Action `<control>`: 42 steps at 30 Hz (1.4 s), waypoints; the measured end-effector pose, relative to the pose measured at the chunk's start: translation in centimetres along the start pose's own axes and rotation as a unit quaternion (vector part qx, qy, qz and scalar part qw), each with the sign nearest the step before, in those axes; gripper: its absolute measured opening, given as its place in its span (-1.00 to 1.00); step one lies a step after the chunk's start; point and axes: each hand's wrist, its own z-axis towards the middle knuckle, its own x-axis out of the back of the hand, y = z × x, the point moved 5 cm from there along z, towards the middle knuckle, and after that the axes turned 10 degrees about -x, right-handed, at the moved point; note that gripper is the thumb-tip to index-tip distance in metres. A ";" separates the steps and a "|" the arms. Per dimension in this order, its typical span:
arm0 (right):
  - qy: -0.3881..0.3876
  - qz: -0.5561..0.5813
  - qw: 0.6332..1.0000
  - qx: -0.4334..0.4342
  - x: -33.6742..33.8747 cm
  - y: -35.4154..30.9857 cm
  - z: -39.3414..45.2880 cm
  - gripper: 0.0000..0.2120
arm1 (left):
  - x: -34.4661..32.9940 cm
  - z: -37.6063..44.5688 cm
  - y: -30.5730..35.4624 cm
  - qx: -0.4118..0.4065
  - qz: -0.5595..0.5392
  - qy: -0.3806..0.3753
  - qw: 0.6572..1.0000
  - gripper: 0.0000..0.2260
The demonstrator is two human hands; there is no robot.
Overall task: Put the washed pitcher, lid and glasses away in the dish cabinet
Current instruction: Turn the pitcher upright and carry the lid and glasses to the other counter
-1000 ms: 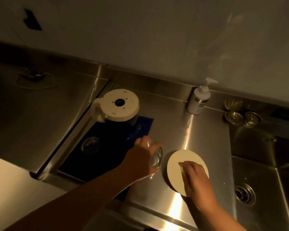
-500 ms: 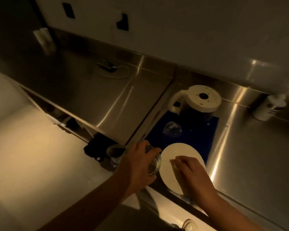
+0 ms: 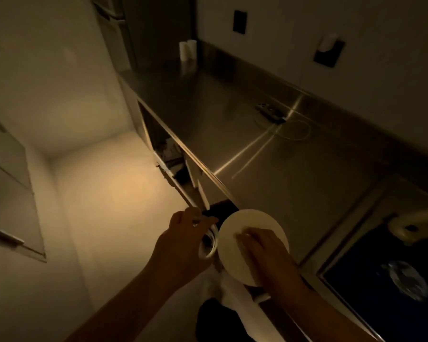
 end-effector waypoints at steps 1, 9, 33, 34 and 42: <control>0.024 0.007 1.000 0.010 -0.5 -0.3 2.4 -0.68 | 0.8 1.2 -1.7 -0.002 0.011 0.026 1.000 -0.30; -0.019 0.014 1.000 0.000 -3.7 -2.0 25.0 -0.62 | 7.2 12.5 -16.5 0.065 0.041 0.047 0.996 -0.27; 0.010 -0.002 0.999 -0.054 -13.8 -12.7 69.4 -0.39 | 22.0 40.0 -53.5 -0.015 0.094 -0.016 0.995 -0.34; 0.028 0.006 0.997 -0.067 -14.2 -13.0 71.2 -0.46 | 22.7 41.5 -54.9 -0.028 0.096 -0.019 0.995 -0.35; 0.064 0.006 0.985 -0.160 -15.4 -11.6 81.7 -0.59 | 25.2 52.2 -62.3 -0.095 0.084 -0.043 0.991 -0.35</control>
